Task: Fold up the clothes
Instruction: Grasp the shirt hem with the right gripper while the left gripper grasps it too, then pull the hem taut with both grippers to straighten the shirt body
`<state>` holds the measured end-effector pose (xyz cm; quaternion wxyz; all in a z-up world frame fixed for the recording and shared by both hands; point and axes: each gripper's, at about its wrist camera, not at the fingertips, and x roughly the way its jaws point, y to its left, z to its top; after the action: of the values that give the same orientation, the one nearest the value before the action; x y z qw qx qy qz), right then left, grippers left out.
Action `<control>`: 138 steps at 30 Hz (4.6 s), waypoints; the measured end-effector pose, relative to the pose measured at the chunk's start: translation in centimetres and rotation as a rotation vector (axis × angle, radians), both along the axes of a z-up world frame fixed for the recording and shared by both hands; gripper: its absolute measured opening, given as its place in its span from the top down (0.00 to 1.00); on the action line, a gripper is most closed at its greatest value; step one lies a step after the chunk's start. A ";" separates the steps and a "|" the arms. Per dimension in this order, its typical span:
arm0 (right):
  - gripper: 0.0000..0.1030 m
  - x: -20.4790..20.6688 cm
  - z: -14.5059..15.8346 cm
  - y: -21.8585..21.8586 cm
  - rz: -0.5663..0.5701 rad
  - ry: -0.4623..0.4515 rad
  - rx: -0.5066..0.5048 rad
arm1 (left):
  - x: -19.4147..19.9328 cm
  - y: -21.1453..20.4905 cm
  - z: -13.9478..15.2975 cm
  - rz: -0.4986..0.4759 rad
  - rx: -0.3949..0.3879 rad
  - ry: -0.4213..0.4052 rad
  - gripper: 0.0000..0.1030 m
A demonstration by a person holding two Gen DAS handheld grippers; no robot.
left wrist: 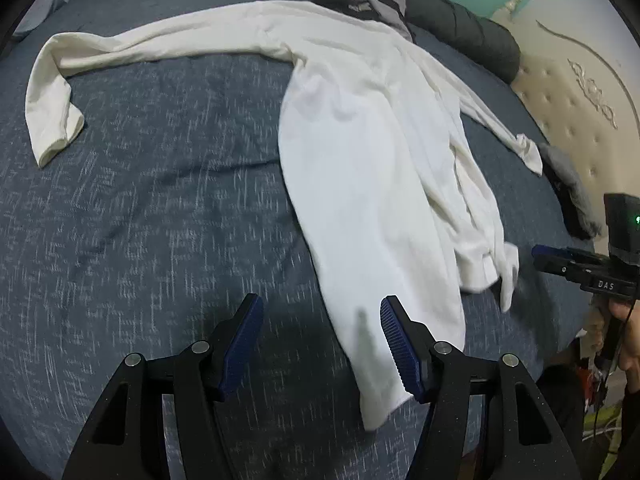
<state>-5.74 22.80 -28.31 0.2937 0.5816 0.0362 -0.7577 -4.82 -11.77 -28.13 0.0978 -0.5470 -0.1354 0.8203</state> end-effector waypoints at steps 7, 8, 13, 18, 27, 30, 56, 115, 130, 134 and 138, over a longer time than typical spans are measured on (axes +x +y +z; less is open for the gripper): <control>0.53 1.0 -0.9 -2.2 0.034 -0.007 0.035 | 1.2 0.7 -0.6 -0.016 -0.004 -0.019 0.37; 0.53 1.1 -1.0 -2.5 0.037 -0.008 0.045 | 1.3 0.8 -0.7 -0.020 -0.002 -0.021 0.37; 0.53 1.6 -1.5 -3.6 0.060 0.000 0.073 | 1.7 1.5 -0.7 -0.040 -0.001 -0.019 0.37; 0.53 2.2 -2.4 -4.7 0.097 0.012 0.125 | 1.9 1.8 -0.9 -0.052 0.009 -0.029 0.37; 0.86 2.2 -3.5 -4.6 0.112 0.045 0.180 | 2.1 2.1 -0.7 -0.060 -0.006 -0.030 0.37; 0.91 2.0 -2.5 -3.5 0.095 0.067 0.152 | 2.2 2.1 -0.5 -0.069 0.000 -0.023 0.37; 0.93 0.8 0.3 4.5 -0.055 0.088 0.023 | 3.1 2.8 -1.5 -0.096 0.139 -0.043 0.79; 0.94 5.9 -0.7 14.6 -0.140 0.006 -0.060 | 8.6 -10.7 0.9 -0.007 0.073 -0.043 0.98; 0.94 7.2 -2.0 14.9 -0.139 -0.010 -0.040 | 9.2 -11.8 0.3 -0.012 0.069 -0.064 0.98; 0.94 7.1 -1.0 15.1 -0.133 0.004 -0.027 | 9.4 -11.6 1.0 -0.027 0.062 -0.050 0.98; 0.94 7.0 -1.4 15.4 -0.143 -0.006 -0.018 | 9.8 -11.4 1.2 -0.035 0.061 -0.051 0.98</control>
<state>1.31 38.16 -29.66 0.2440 0.5825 -0.0132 -0.7752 4.99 -23.19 -26.94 0.1253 -0.5667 -0.1530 0.7999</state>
